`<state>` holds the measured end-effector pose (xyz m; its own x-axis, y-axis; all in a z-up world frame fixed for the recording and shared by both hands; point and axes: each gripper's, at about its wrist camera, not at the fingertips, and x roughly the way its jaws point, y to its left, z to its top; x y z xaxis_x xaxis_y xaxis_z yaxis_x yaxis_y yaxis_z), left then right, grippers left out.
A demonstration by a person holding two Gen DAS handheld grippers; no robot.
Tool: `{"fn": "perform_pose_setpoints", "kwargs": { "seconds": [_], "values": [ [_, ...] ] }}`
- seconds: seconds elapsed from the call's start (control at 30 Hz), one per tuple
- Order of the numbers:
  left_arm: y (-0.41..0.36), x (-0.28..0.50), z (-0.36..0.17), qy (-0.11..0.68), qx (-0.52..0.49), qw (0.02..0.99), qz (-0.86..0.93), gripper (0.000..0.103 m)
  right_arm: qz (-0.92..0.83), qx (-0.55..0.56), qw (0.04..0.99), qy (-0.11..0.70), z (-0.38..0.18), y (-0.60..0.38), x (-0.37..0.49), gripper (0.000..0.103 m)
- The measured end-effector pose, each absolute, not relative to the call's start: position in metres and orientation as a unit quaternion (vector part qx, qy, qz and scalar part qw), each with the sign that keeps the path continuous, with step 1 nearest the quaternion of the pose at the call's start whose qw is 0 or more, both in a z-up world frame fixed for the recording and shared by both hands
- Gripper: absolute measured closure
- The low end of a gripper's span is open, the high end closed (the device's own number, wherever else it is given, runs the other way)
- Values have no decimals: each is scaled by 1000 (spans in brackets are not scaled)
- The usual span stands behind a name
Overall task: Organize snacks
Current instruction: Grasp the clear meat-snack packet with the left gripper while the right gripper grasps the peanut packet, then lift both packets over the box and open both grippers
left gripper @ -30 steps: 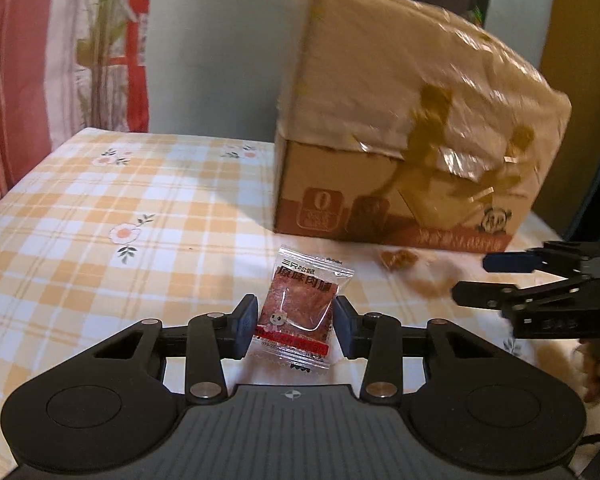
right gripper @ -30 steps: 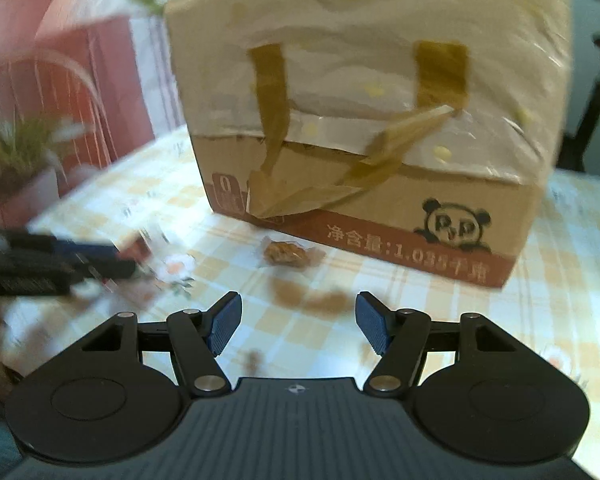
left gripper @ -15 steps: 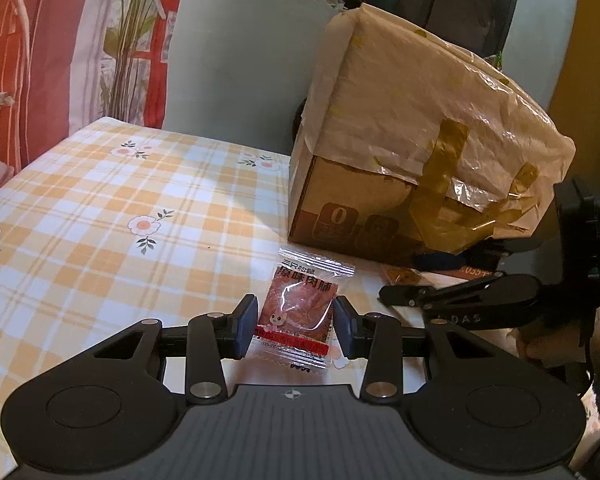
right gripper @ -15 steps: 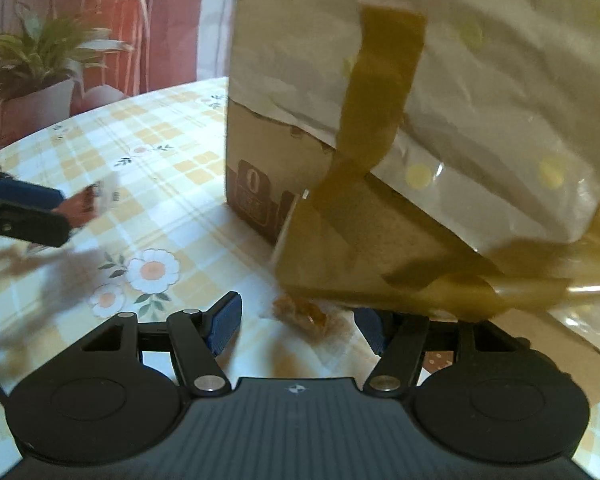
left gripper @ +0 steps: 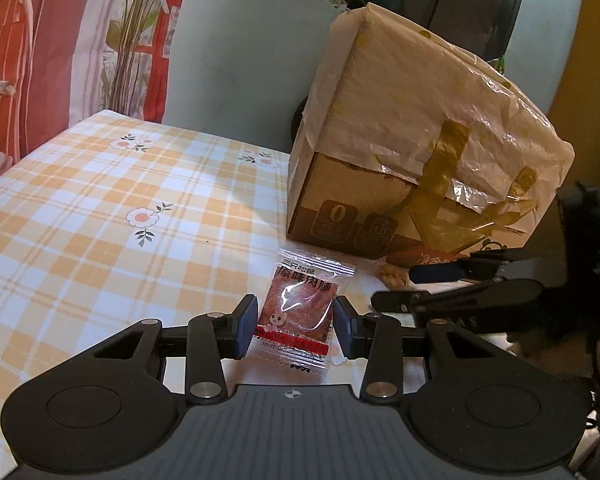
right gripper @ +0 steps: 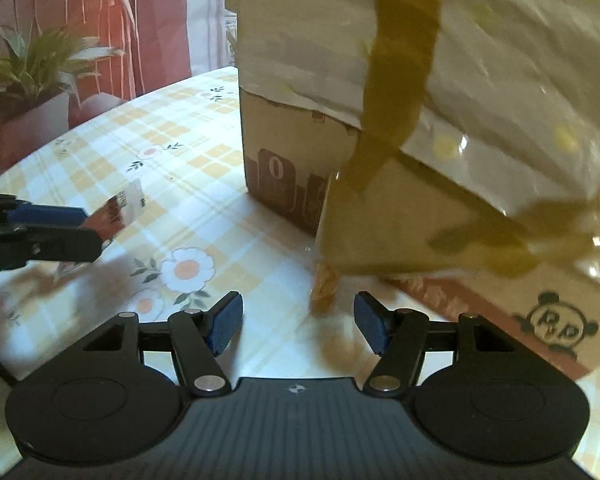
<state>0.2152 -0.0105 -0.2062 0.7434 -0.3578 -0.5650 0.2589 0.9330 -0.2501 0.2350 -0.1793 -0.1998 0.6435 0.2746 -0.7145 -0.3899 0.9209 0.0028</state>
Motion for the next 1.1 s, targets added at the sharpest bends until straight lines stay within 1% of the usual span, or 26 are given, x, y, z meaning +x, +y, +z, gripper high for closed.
{"fn": "perform_pose_setpoints", "kwargs": {
  "seconds": [0.17,0.23,0.27,0.3,0.33,0.37,0.5,0.67,0.77,0.97,1.1],
  "values": [
    [-8,216,-206,319,-82,931,-159,60,172,-47,909,376,-210,-187,249,40],
    [-8,217,-207,321,-83,930,-158,60,166,-26,913,371,-211,-192,250,44],
    [-8,217,-208,322,-83,930,-158,60,162,-23,916,367,-212,-194,250,51],
    [-9,218,-209,324,-82,929,-158,60,157,-25,918,364,-212,-197,249,63],
    [-9,218,-209,326,-81,929,-158,60,153,-27,921,358,-212,-199,246,73],
    [-11,218,-210,328,-79,928,-159,60,149,-26,923,355,-212,-201,244,80],
    [-14,218,-211,330,-71,928,-159,60,137,-7,929,343,-214,-208,226,81],
    [-16,218,-211,334,-63,927,-160,60,140,-18,930,338,-213,-208,199,81],
    [-18,216,-209,334,-57,927,-162,60,143,-7,935,326,-209,-214,186,81],
    [-17,217,-203,330,-59,928,-164,60,134,31,940,314,-202,-233,171,81],
    [-19,217,-195,321,-52,930,-171,60,133,35,943,303,-197,-237,166,81]
  ]
}}
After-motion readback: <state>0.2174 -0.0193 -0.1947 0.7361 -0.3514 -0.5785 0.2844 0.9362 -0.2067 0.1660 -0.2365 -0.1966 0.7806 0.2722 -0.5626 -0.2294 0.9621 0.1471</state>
